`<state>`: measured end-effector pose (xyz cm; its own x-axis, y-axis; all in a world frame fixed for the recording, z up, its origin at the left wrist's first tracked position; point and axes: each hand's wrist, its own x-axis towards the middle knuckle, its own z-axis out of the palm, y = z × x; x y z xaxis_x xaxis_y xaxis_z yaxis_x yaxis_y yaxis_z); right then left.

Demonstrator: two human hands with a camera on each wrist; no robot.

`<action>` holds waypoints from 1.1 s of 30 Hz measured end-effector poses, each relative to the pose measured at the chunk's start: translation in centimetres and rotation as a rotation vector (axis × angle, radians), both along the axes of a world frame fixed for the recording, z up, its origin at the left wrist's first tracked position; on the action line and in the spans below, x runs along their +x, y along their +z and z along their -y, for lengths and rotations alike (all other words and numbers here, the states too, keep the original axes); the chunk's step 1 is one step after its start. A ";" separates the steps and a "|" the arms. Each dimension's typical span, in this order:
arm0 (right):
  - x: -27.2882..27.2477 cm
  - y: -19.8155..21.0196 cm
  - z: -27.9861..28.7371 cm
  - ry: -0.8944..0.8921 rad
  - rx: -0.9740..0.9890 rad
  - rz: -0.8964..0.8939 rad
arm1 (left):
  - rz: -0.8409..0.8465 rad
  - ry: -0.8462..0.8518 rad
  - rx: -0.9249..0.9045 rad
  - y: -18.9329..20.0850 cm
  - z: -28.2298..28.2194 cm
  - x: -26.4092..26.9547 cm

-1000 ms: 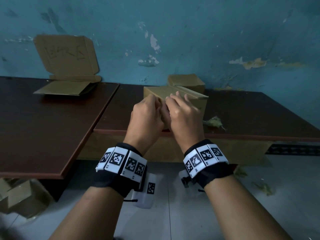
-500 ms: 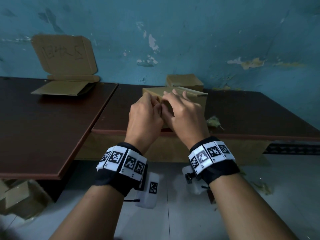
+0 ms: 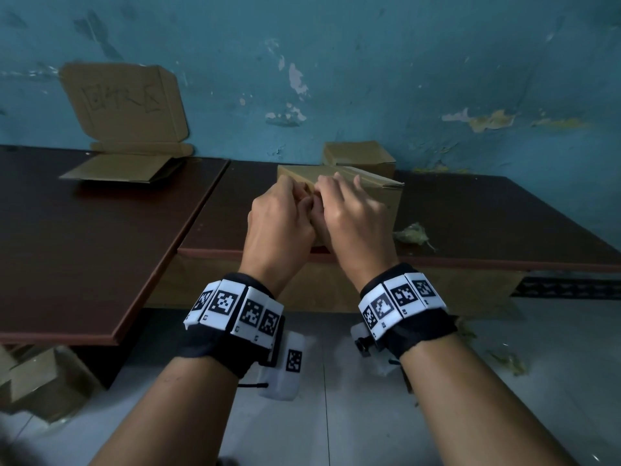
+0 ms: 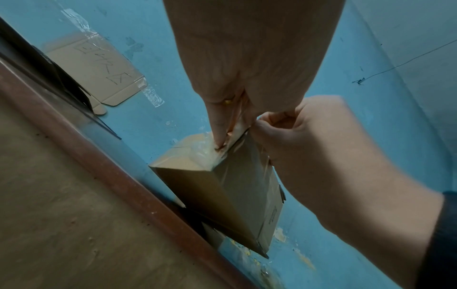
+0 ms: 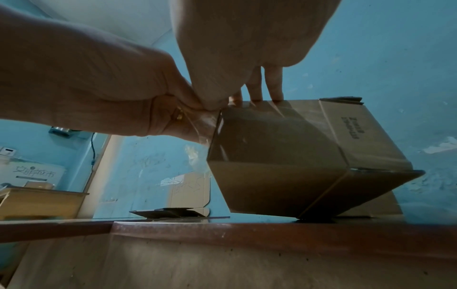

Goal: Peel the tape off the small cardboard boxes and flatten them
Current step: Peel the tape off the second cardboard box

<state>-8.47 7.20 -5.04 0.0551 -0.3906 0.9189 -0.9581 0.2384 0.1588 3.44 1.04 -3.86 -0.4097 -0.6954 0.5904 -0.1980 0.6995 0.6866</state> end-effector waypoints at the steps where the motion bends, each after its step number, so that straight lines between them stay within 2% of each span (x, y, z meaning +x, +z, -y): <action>1: 0.0 0.0 0.1 -0.009 0.001 -0.010 | -0.002 -0.003 -0.004 0.0 0.0 0.0; 6: 0.2 0.1 0.5 -0.149 -0.039 -0.090 | 0.000 -0.020 -0.045 -0.2 -0.1 -0.2; 11: -0.1 0.5 -0.1 -0.226 0.009 -0.080 | 0.010 -0.018 -0.080 -0.4 0.1 -0.4; 15: -0.2 0.5 -0.4 -0.144 0.042 -0.035 | 0.038 -0.019 -0.110 -0.7 0.5 -0.5; 18: -0.5 0.4 -0.7 -0.071 0.061 0.005 | 0.029 -0.060 -0.048 -0.7 0.8 -0.1; 20: -0.8 0.3 -0.8 -0.026 0.110 0.017 | 0.010 -0.102 -0.009 -0.7 0.8 0.1; 23: -0.8 -0.3 -0.6 0.056 0.216 0.030 | 0.062 -0.112 -0.052 -1.0 1.1 -0.1; 25: -0.7 -0.7 -0.7 0.128 0.276 0.116 | 0.104 -0.107 -0.037 -1.5 1.2 -0.4; 27: -0.7 -0.6 -0.9 0.186 0.285 0.279 | 0.122 -0.073 -0.032 -2.0 1.3 -0.8; 31: -1.5 -0.2 -1.1 0.333 0.191 0.651 | 0.131 0.013 -0.094 -2.4 1.5 -1.4; 33: -1.8 -0.2 -1.3 0.340 0.117 0.719 | 0.119 0.049 -0.143 -2.5 1.6 -1.5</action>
<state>-10.25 8.46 -5.19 -0.4017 -0.5548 0.7286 -0.8523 -0.0646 -0.5191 1.93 -0.60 -6.38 -0.4503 -0.6286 0.6341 -0.3082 0.7760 0.5504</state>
